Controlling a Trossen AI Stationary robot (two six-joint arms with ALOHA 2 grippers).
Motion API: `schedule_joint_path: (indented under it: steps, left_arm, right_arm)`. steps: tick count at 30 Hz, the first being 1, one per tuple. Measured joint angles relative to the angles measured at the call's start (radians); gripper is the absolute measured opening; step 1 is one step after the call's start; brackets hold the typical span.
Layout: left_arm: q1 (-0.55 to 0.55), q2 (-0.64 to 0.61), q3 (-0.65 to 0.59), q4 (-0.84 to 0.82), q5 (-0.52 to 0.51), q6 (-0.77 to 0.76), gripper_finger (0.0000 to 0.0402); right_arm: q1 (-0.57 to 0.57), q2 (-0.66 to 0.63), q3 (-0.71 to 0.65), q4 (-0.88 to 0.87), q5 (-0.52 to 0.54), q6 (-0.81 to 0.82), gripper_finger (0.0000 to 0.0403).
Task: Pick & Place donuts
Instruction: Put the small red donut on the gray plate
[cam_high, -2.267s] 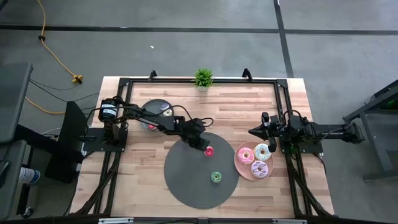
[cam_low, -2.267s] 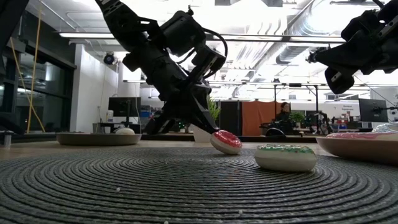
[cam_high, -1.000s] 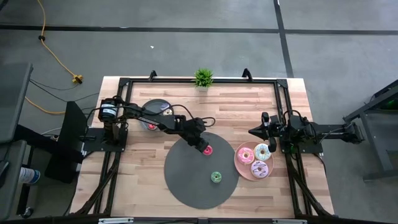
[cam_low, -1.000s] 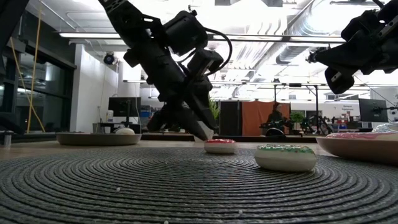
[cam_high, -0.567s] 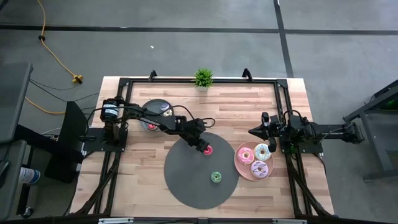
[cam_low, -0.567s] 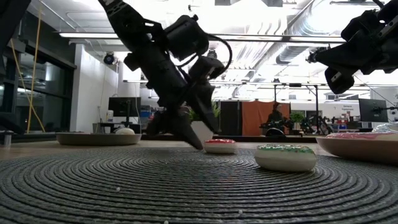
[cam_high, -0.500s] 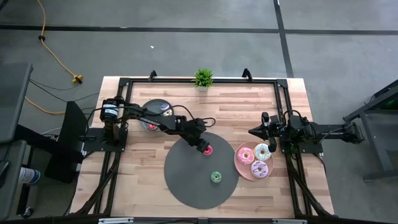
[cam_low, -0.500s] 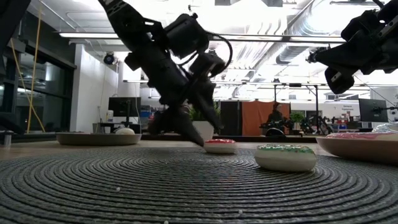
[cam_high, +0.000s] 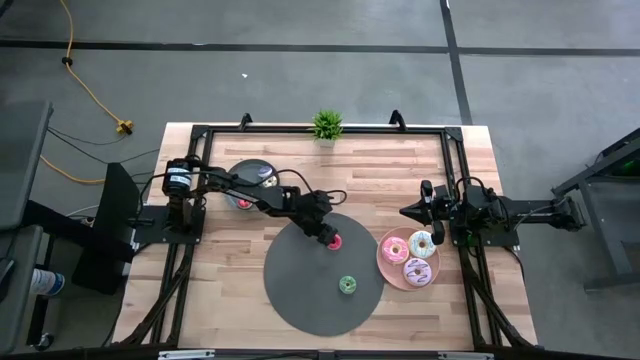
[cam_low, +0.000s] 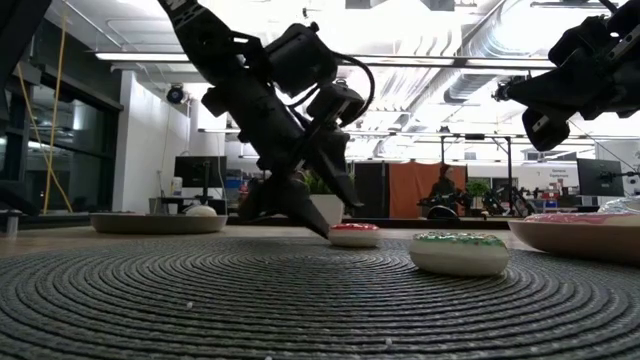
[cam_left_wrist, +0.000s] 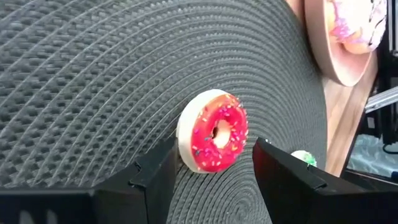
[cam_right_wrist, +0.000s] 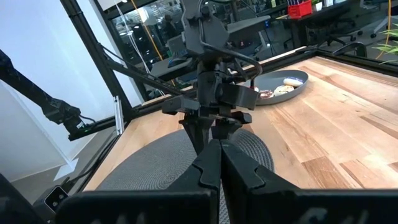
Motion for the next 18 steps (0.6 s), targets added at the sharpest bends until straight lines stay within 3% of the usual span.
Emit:
schedule_joint_path:
  steps: [8, 14, 18]
  left_arm:
    - [-0.002, 0.044, 0.001, 0.079, 0.073, -0.049, 0.0200]
    - [-0.007, 0.047, 0.001, 0.082, 0.074, -0.049, 0.0198]
    - [-0.007, 0.047, 0.001, 0.077, 0.074, -0.049, 0.0173]
  right_arm:
    - [0.000, 0.000, 0.000, 0.000, 0.000, 0.000, 0.0000]
    - [0.000, 0.000, 0.000, 0.000, 0.000, 0.000, 0.0000]
    - [0.000, 0.000, 0.000, 0.000, 0.000, 0.000, 0.0000]
